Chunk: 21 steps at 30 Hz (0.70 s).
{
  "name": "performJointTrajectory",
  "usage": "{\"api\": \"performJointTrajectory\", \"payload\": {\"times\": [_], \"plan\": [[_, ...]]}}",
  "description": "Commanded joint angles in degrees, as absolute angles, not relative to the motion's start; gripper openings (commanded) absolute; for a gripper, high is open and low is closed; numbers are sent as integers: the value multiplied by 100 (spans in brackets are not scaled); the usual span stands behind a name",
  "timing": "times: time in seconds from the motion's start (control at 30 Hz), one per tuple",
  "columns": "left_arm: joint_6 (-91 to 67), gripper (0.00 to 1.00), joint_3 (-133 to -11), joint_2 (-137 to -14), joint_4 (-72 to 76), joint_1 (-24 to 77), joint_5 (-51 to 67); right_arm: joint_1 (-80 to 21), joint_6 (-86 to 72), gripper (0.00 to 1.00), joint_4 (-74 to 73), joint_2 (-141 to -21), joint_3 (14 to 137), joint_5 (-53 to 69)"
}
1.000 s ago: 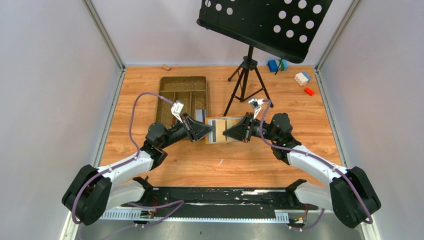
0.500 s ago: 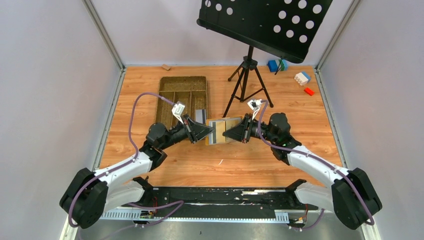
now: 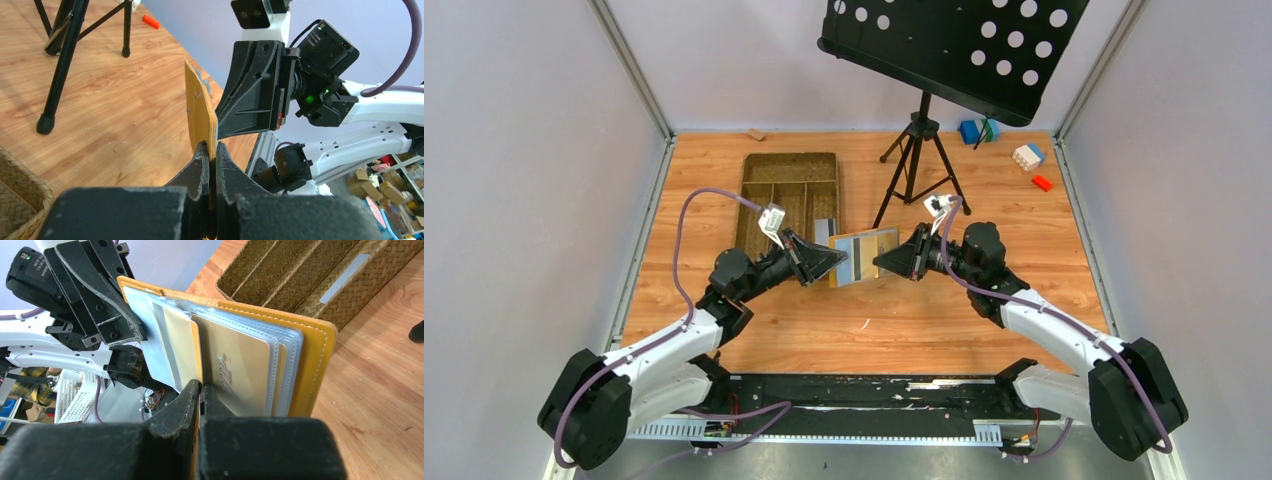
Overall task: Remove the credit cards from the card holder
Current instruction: Remove the credit card from the card holder.
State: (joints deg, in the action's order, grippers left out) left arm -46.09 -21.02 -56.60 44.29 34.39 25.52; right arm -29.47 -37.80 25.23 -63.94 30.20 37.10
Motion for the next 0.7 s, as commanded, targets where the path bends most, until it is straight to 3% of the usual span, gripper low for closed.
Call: {"api": "performJointTrajectory", "payload": {"times": [0.0, 0.3, 0.67], "plan": [[-4565, 0, -2105, -5403, 4800, 3375, 2450, -2800, -3561, 0, 2075, -6285, 3141, 3059], [-4647, 0, -1977, -5069, 4701, 3181, 2295, -2705, -3597, 0, 1992, -6397, 3164, 3023], [-5103, 0, -2107, -6034, 5569, 3187, 2943, -2899, -3846, 1, 3002, -7095, 3337, 4284]]}}
